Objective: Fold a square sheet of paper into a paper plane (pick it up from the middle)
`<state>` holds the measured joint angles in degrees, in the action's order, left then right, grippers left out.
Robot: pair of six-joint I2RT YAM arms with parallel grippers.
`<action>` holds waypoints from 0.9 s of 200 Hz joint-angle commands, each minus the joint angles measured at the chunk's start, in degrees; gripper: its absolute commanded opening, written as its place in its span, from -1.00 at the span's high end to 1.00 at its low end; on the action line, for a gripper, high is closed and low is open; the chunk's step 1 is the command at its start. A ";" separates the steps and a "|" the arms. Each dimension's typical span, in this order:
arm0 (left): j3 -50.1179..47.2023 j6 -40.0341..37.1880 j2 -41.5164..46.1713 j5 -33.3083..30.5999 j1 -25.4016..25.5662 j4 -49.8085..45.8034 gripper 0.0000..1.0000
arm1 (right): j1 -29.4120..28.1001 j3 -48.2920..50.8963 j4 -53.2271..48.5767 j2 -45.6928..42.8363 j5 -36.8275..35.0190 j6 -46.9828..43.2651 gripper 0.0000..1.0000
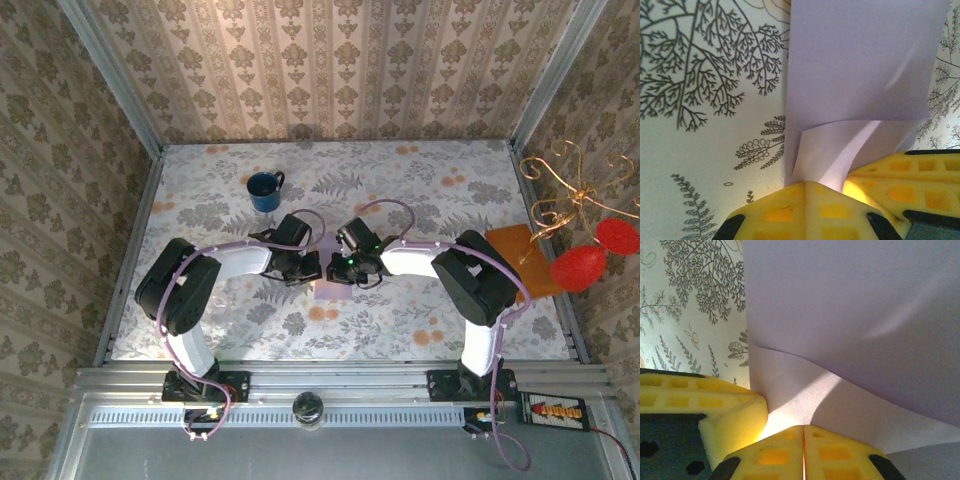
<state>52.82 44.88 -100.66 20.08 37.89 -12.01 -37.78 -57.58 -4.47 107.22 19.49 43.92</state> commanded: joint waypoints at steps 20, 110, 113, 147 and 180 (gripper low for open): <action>-1.91 -0.04 2.74 -1.81 0.10 -3.65 1.00 | -0.10 1.31 -1.61 3.07 -1.92 1.85 0.87; -6.87 1.26 4.87 5.92 0.67 2.03 1.00 | 0.07 1.22 -3.97 3.81 -2.96 3.36 0.92; -6.85 1.18 4.74 6.06 0.69 2.07 1.00 | 0.07 1.24 -3.95 3.83 -2.94 3.34 0.92; -6.42 0.57 3.77 4.13 0.61 -2.27 1.00 | 0.46 1.07 -3.97 3.82 -2.78 3.19 0.92; -5.92 0.60 1.86 1.13 0.49 -8.58 1.00 | 2.54 1.04 -3.02 3.27 -2.27 1.79 0.92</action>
<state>46.83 45.43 -96.18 24.29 38.28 -11.97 -37.08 -57.58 -3.84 107.63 20.01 46.65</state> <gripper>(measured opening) 0.041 0.041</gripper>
